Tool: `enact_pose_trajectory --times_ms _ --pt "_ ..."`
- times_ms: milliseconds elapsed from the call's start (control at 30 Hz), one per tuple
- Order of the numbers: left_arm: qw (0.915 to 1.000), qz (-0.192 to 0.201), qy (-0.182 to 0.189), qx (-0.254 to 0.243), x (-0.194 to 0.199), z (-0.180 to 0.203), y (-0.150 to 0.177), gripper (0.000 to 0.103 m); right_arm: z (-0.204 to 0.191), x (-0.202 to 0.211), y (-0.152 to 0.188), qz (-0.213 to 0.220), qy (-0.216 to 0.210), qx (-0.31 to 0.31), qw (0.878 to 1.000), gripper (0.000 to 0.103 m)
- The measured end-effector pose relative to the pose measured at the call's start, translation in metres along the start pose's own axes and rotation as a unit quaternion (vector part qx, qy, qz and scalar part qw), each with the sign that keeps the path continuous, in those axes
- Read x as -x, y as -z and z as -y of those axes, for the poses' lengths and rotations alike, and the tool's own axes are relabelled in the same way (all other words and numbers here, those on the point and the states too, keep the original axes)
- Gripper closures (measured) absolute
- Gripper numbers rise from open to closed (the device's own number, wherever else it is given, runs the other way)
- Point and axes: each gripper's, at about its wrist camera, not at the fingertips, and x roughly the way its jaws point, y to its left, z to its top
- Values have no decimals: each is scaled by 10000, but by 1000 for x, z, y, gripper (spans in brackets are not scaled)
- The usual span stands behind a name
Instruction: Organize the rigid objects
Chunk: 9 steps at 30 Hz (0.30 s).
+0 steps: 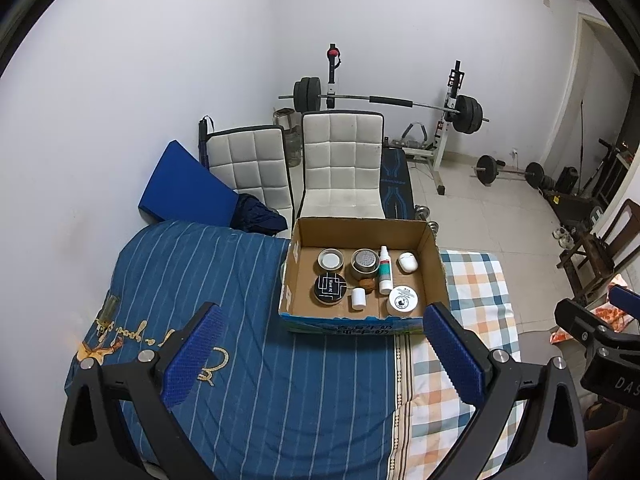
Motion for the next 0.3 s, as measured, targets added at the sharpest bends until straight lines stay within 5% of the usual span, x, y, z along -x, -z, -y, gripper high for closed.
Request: enact_pose_trajectory --times_ms 300 --pt "9999 62 101 -8 2 0 1 0 -1 2 -1 10 -46 -3 10000 0"
